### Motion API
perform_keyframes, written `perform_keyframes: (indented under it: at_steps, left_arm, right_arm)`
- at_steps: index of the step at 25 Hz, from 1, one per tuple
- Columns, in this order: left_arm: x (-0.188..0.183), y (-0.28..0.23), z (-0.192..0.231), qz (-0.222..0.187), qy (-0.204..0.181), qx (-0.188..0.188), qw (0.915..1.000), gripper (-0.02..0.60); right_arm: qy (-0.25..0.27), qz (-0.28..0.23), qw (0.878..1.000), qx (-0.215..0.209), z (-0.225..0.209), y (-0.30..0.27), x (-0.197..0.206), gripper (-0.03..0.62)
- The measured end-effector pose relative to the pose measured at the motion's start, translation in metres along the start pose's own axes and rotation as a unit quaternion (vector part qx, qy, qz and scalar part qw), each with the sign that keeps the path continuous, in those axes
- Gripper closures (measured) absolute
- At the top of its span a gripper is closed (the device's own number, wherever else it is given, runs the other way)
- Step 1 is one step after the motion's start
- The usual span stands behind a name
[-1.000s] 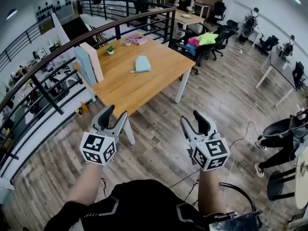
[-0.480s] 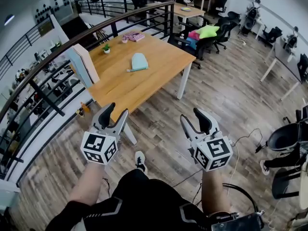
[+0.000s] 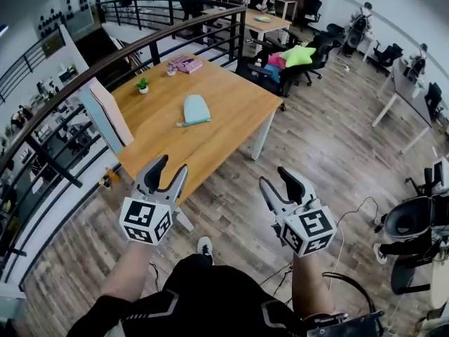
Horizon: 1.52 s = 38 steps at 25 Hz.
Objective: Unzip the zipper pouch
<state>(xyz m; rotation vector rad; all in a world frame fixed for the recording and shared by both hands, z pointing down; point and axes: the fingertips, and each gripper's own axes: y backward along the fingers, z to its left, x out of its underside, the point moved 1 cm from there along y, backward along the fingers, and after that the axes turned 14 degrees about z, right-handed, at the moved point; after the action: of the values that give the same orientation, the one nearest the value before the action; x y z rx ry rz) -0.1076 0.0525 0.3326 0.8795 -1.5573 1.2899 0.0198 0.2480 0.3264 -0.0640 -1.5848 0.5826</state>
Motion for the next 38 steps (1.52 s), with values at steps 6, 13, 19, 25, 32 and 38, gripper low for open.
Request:
perform_keyframes:
  at_steps: [6,13,19,25,32,38]
  left_arm:
    - [-0.02,-0.045,0.06,-0.009,0.006,0.011,0.9999,0.359]
    - [-0.03,-0.078,0.11,-0.019,-0.003,0.027,0.9994,0.359]
    - [-0.031,-0.096,0.151,-0.021,0.006,0.02,0.9996,0.359]
    - [-0.031,-0.117,0.168,-0.021,0.018,0.019,0.9994,0.359]
    - [-0.031,-0.135,0.18,-0.009,0.029,-0.011,0.9995,0.359]
    - [-0.035,-0.166,0.196,0.004,0.039,-0.064,0.9972,0.359]
  right_arm:
    - [-0.011,0.007,1.0,0.004,-0.012,-0.067,-0.033,0.382]
    - [-0.002,0.016,1.0,0.021,-0.017,-0.122,-0.065,0.39]
    - [0.014,0.016,1.0,-0.002,-0.006,-0.169,-0.084,0.395]
    - [0.011,0.021,1.0,-0.009,-0.02,-0.2,-0.09,0.395]
    - [0.013,0.013,0.999,-0.05,-0.036,-0.242,-0.102,0.395]
    - [0.021,0.012,0.993,-0.114,-0.065,-0.306,-0.117,0.398]
